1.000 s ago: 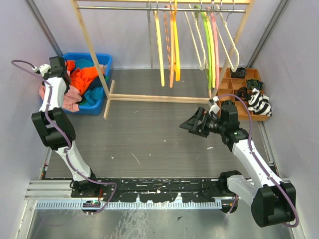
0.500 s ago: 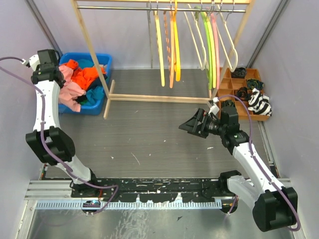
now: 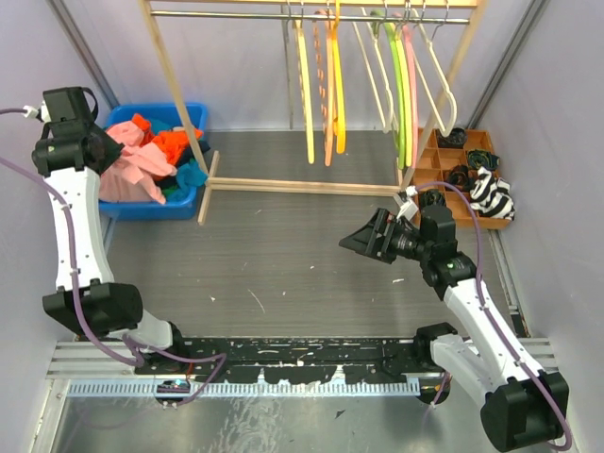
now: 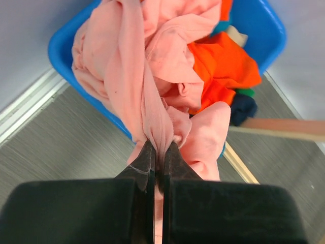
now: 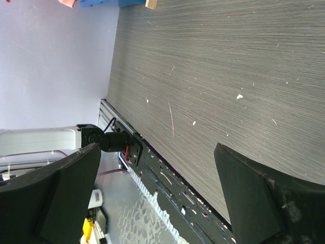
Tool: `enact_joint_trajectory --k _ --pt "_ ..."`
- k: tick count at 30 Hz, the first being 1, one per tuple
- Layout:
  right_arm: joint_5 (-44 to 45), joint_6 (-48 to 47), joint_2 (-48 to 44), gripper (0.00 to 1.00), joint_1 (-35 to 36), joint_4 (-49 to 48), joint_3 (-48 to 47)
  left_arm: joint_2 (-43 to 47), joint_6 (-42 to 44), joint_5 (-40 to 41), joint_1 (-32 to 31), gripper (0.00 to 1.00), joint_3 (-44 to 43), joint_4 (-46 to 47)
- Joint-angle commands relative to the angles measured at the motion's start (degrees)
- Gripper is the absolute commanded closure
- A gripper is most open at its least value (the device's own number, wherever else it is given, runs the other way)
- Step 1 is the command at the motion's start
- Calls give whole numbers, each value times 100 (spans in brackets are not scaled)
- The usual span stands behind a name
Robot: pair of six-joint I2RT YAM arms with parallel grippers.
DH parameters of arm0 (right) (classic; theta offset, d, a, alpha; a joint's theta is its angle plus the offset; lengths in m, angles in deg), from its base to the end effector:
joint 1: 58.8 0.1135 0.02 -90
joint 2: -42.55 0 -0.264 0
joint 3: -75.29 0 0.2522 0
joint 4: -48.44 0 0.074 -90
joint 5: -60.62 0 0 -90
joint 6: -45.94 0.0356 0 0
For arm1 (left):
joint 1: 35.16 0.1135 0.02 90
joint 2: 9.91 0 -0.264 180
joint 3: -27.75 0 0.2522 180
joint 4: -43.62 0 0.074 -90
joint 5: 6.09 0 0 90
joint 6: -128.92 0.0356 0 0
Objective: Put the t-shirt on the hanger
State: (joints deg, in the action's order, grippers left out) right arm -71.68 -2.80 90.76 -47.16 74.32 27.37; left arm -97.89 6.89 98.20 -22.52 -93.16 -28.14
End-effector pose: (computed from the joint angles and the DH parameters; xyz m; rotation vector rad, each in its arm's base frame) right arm 0.1776 0.0611 0.2648 0.0475 2.1557 1.3076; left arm 0.2975 0.0757 0.4464 -0.9676 2.0042 0.0954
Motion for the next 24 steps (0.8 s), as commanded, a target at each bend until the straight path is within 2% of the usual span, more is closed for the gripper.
enact_joint_trajectory --k 1,5,13,20,24 --pt "111 36 -165 0 27 26 -249 657 -189 -861 -102 100 -490 -77" --pt "135 97 -154 0 33 -9 -305 1154 -284 -465 -227 100 -332 -7" --pt "178 137 -213 0 62 27 -358 676 -167 -322 -176 100 -2105 -845" --pt "170 165 -268 0 71 3 -283 162 -154 -606 447 100 -3117 -1157" --pt "170 163 -224 0 76 -65 -254 122 -68 -662 649 100 -2901 -1143"
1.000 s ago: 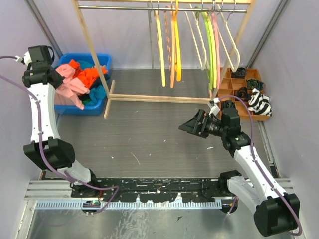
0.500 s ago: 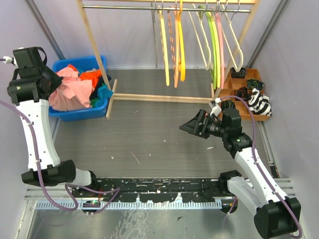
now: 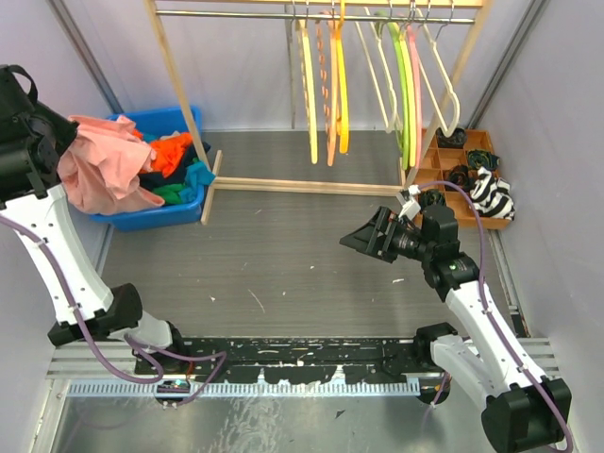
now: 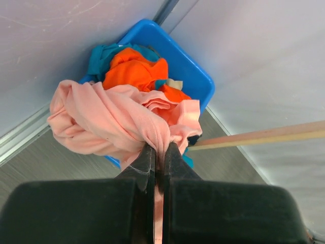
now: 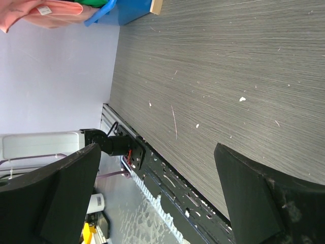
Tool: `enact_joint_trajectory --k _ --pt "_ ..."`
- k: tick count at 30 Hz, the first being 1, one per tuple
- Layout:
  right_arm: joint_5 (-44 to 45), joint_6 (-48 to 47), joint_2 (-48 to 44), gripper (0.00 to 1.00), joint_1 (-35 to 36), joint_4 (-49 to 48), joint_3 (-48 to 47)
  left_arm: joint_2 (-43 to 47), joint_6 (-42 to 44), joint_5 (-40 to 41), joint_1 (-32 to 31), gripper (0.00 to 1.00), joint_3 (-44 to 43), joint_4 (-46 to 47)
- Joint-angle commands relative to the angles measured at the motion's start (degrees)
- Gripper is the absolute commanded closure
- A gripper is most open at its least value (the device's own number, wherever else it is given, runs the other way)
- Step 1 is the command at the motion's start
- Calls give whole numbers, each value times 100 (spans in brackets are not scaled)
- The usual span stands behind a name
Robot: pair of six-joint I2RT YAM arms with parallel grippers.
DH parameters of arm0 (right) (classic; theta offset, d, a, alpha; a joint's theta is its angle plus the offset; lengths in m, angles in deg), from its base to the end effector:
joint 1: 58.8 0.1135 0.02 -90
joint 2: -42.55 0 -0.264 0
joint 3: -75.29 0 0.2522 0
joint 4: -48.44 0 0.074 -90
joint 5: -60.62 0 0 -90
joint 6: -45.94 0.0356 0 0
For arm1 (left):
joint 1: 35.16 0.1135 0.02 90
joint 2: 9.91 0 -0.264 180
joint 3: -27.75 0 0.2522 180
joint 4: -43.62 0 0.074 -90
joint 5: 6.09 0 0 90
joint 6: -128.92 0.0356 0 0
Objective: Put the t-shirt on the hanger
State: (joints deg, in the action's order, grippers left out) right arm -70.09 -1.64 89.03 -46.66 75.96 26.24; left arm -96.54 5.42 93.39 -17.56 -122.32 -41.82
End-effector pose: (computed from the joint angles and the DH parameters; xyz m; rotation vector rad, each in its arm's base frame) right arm 0.1728 0.0609 0.2736 0.0684 2.1407 1.2964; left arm 0.2064 0.0716 0.5618 -0.9376 1.7090 -0.0217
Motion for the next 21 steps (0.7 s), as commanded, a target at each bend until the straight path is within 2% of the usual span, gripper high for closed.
enact_joint_trajectory --k 1,6,9,15,21 --pt "10 69 -32 0 35 -295 -119 54 111 -212 154 100 251 309" --pt "-25 168 204 0 104 -593 -26 593 148 -276 148 100 2148 1127" --pt "5 126 330 0 151 -624 -65 582 184 -342 150 100 2662 1346" --pt "66 179 578 0 269 -884 -10 8 214 -486 1 100 2784 1528" --pt "108 255 757 0 347 -1154 80 -883 286 -164 -356 100 1937 1360"
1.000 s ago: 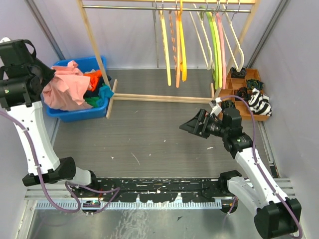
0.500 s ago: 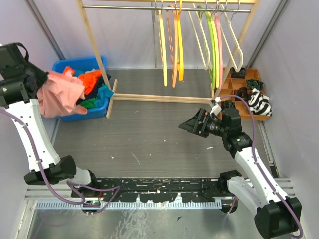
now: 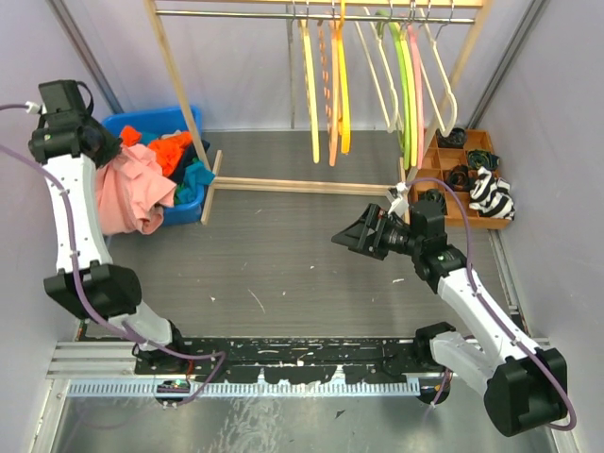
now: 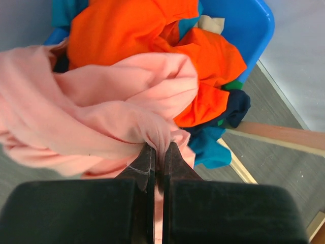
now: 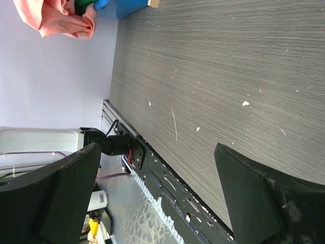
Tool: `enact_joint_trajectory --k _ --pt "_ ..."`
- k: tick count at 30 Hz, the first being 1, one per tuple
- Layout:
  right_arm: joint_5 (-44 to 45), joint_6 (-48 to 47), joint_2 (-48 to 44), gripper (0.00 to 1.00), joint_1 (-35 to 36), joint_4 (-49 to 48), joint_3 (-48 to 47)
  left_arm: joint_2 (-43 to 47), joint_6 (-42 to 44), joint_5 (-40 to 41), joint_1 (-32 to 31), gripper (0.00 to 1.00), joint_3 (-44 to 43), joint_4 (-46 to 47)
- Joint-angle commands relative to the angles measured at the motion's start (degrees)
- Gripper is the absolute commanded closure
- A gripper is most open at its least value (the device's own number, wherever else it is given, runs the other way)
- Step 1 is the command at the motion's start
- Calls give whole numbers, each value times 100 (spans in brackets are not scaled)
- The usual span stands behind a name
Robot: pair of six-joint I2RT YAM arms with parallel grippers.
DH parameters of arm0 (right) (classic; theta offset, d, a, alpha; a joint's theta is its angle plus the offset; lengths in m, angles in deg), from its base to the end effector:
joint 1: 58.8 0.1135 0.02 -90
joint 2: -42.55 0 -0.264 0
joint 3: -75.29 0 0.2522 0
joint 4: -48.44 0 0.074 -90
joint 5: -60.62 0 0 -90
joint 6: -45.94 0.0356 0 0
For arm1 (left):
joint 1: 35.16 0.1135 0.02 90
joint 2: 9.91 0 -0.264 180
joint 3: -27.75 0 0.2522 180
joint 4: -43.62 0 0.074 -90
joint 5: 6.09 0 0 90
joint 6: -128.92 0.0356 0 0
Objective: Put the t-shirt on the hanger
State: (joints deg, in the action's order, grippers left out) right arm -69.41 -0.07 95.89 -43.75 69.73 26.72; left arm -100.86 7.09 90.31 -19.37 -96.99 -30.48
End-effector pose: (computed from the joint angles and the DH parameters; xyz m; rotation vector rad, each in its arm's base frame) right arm 0.1917 0.0753 0.2598 0.0632 2.1800 1.3281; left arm 0.3043 0.0902 0.4470 -0.9695 2.0516 -0.0210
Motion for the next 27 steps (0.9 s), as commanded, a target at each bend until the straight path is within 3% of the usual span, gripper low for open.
enact_joint_trajectory --k 1,7,10,11,18,22,27 --pt "39 115 91 0 70 -591 51 -631 112 165 -207 100 -814 158" --pt "22 92 224 0 93 -721 136 -1815 255 682 -417 100 -2461 -346" --pt "15 71 275 0 90 -749 158 -2135 357 920 -456 99 -2698 -341" --pt "13 68 292 0 93 -757 151 -2128 537 1318 -586 98 -2607 -188" --pt "-21 102 400 0 91 -932 219 -1696 687 1657 -893 98 -1621 475" --pt "-43 117 419 0 100 -991 254 -1788 852 2042 -1261 100 -1399 252" --pt "-117 104 379 0 102 -970 269 -1520 720 2156 -1487 95 31 1054"
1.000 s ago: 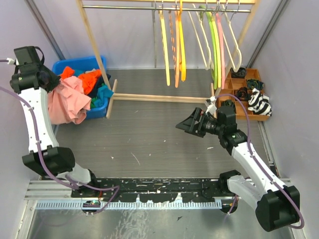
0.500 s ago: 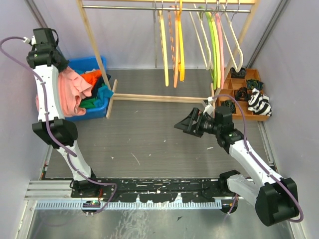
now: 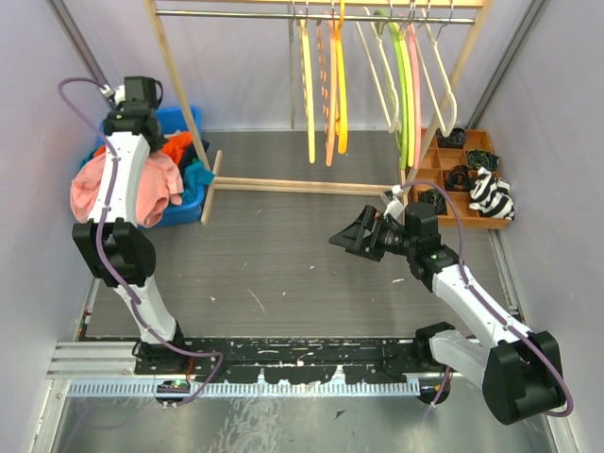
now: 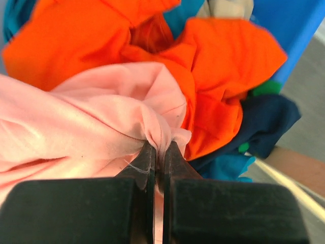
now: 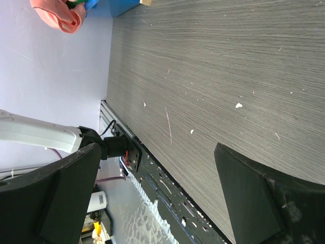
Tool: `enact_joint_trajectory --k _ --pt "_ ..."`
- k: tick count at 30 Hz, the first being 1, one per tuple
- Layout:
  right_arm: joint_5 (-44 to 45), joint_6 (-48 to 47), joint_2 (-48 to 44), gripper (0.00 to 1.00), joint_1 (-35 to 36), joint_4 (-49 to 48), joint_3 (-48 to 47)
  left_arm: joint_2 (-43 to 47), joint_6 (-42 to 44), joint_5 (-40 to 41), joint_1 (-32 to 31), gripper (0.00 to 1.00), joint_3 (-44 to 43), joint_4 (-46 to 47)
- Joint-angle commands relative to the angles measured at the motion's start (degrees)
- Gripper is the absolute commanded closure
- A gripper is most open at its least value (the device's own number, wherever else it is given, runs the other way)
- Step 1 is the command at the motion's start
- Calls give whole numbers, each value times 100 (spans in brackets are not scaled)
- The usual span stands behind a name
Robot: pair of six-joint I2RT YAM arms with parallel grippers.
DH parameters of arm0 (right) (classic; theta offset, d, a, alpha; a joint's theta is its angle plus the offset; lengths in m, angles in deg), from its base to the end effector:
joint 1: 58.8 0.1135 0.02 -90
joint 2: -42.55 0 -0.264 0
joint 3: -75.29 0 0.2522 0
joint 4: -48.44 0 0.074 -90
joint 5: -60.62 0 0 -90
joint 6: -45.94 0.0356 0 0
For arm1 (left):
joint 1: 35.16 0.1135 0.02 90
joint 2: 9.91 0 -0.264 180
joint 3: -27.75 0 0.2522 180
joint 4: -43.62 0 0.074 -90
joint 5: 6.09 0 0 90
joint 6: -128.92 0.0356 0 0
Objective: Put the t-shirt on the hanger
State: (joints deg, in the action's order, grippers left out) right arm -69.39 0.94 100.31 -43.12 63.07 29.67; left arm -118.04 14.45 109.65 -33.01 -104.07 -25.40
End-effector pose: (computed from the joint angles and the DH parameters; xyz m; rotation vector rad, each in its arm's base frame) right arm 0.2019 0.0805 0.2381 0.0779 2.1997 1.3427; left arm 0.4068 0.0307 0.3903 -0.7324 2.1672 0.3294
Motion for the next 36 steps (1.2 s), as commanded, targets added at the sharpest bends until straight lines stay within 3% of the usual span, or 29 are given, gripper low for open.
enact_joint_trajectory --k 1,8,10,12,19,20,25,36 --pt "-114 -30 -106 0 33 -238 -27 114 -18 228 -127 94 770 577" --pt "-121 -4 -338 0 38 -138 56 -693 82 20 164 88 371 453" --pt "-148 -2 -340 0 32 -148 57 -836 84 -167 271 75 343 446" --pt "-177 -12 -338 0 32 -147 73 -821 92 -177 277 52 344 315" --pt "-324 96 -185 0 41 -414 194 530 -14 50 97 29 1616 659" --pt "-331 97 -187 0 40 -412 197 713 -41 61 93 16 1771 693" --pt "-360 115 -224 0 70 -320 146 1359 -14 160 94 9 2183 617" --pt "-114 295 -298 0 448 -401 194 2626 -251 68 271 5 3433 486"
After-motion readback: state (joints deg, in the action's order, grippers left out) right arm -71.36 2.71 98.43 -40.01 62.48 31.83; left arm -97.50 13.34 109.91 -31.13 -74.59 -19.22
